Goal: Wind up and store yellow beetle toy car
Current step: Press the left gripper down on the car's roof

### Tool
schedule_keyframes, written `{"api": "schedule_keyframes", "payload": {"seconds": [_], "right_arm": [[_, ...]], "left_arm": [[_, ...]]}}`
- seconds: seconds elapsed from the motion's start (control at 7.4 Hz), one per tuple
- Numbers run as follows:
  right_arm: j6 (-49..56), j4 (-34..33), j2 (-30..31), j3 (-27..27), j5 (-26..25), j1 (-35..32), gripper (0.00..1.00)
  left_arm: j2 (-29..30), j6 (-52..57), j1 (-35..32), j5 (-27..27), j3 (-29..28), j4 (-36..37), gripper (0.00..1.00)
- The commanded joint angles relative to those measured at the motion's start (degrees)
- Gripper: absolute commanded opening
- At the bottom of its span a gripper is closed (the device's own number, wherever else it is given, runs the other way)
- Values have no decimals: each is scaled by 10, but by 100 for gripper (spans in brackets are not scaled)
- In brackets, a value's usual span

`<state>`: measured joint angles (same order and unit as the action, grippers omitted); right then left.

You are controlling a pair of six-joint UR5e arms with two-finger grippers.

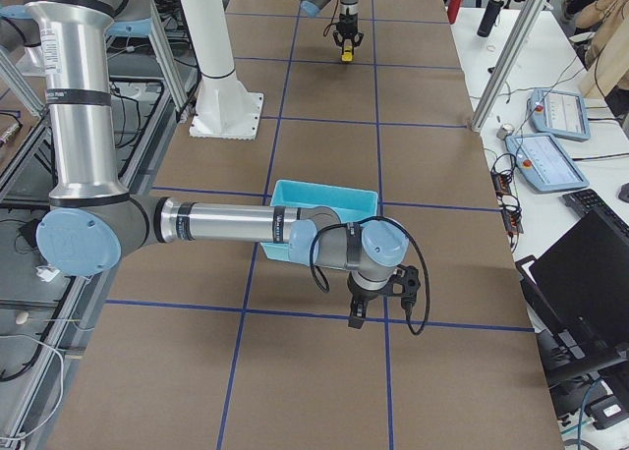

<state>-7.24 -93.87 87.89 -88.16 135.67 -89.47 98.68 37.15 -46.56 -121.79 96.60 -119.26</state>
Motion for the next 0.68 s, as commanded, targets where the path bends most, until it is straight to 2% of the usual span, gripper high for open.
{"api": "schedule_keyframes", "payload": {"seconds": [0.0,0.14,0.41,0.54], "right_arm": [[2,1,0,-1,-1,0,100],[3,2,0,-2,-2,0,100],[3,2,0,-6,-4,0,100],[3,2,-1,-7,-5,0,100]], "left_arm": [[-8,-2,-4,-18,-2,-13,0],[-8,-14,-4,-25,-3,-26,0],[-8,-107,-2,-55,-18,-86,0],[-7,-111,-2,-63,-26,-93,0]]}}
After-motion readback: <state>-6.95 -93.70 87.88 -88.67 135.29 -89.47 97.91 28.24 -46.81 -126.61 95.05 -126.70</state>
